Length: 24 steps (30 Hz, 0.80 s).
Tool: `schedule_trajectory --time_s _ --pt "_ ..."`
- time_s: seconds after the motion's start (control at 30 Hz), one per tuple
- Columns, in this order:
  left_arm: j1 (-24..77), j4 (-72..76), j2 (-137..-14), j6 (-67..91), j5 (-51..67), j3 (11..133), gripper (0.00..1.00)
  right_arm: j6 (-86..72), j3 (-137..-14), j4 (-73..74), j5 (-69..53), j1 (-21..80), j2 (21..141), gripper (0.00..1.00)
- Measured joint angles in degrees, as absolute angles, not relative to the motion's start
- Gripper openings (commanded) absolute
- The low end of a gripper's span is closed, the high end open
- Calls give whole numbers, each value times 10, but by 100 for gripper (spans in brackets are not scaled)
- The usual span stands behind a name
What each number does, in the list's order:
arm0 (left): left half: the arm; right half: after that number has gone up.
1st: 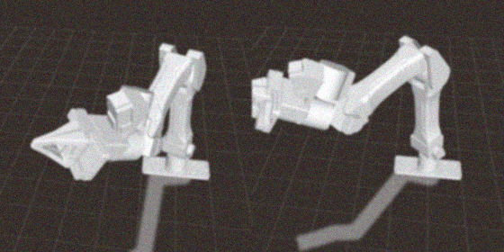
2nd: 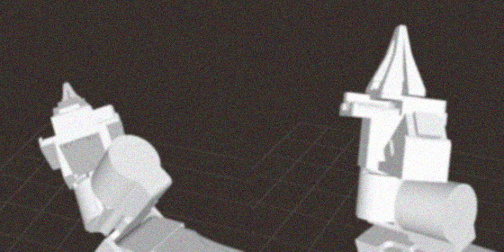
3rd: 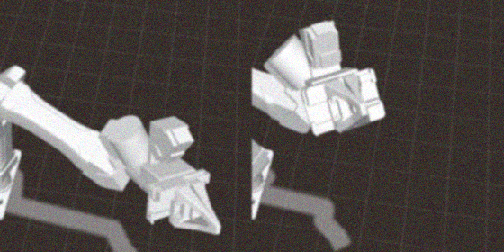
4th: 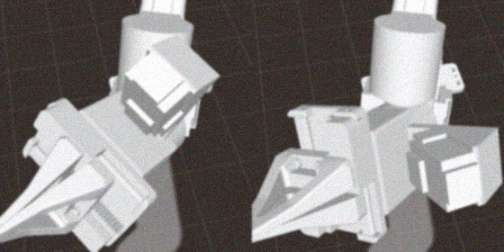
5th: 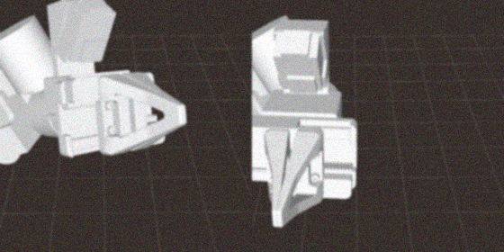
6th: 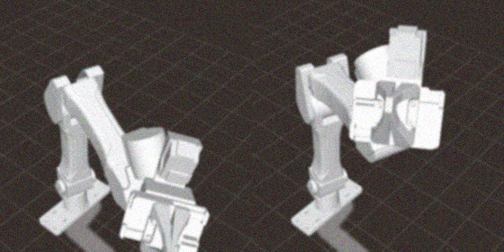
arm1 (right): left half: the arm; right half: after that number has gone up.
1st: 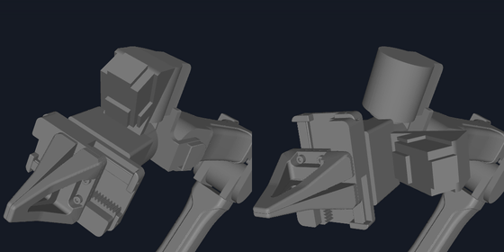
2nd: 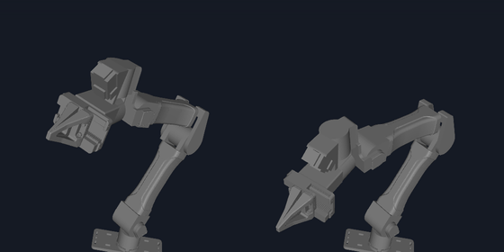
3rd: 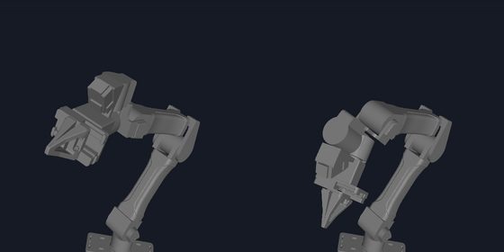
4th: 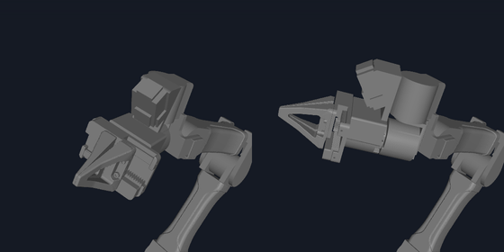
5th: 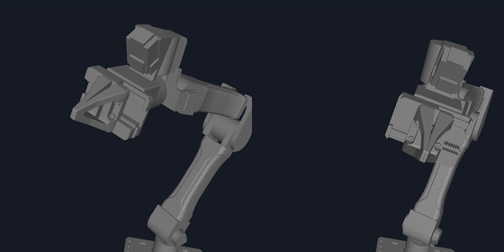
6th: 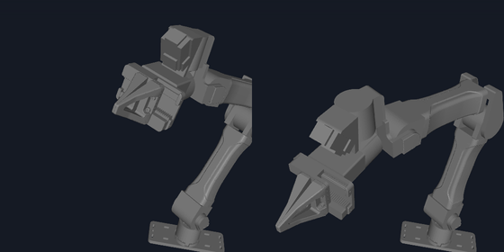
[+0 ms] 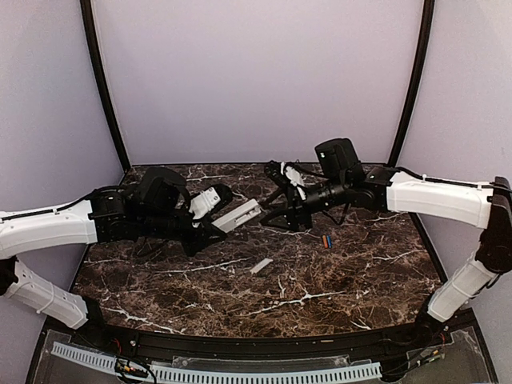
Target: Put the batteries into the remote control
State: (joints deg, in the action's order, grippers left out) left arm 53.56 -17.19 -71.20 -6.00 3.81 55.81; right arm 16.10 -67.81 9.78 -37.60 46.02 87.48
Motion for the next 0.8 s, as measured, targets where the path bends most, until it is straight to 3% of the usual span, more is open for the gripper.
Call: schedule_trajectory --time_s 0.43,0.57,0.7,0.8 --pt "536 -194 -787 -128 -110 562 0 135 -653 88 -282 460 904 53" --pt "532 -196 -779 -124 -73 562 0 147 -629 72 -263 464 882 56" --pt "521 -206 -747 -104 25 563 0 236 -569 23 -227 505 803 72" --pt "515 -216 -725 -80 86 571 0 350 -520 -44 -194 576 737 76"
